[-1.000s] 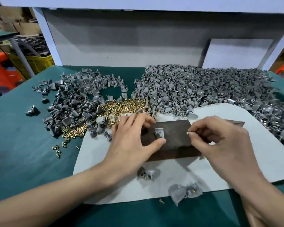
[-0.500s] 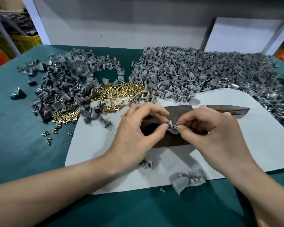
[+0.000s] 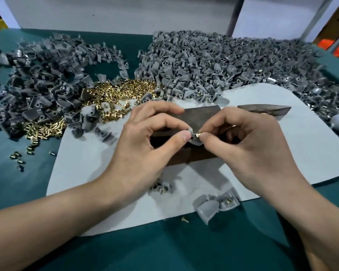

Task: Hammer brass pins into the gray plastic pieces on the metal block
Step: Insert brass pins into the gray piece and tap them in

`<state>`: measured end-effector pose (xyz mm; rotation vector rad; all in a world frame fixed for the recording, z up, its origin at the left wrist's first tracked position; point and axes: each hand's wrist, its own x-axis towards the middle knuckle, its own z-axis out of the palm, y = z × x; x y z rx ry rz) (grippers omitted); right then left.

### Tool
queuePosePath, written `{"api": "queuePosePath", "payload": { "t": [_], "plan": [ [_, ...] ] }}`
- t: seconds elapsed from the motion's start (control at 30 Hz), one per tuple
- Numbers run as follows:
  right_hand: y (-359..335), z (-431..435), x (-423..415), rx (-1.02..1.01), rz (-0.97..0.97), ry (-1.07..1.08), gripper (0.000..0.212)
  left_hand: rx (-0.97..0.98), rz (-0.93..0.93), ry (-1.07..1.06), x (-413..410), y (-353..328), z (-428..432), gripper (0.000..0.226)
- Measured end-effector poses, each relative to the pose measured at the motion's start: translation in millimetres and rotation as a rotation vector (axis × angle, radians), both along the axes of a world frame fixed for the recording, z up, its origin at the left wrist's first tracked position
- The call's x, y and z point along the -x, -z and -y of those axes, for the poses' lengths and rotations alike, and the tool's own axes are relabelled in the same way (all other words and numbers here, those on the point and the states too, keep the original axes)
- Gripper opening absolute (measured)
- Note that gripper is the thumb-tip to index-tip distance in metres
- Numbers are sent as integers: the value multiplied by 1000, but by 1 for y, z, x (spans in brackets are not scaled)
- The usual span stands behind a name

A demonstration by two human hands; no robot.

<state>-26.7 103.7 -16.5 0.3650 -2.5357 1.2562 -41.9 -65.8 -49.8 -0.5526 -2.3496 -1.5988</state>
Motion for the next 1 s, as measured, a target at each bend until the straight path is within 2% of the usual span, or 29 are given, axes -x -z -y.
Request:
{"api": "queuePosePath", "payload": {
  "t": [0.27,0.6,1.0],
  "plan": [
    [-1,1,1,25,67,-13,19,-83,92,37,-2,2,0,7],
    [-11,2,5,-140,26,-37,18,-100,94,64,1,2,1,17],
    [-10,-3,4,-102,67,-66,10,-102,94,107,2,-1,-2,10]
  ]
}}
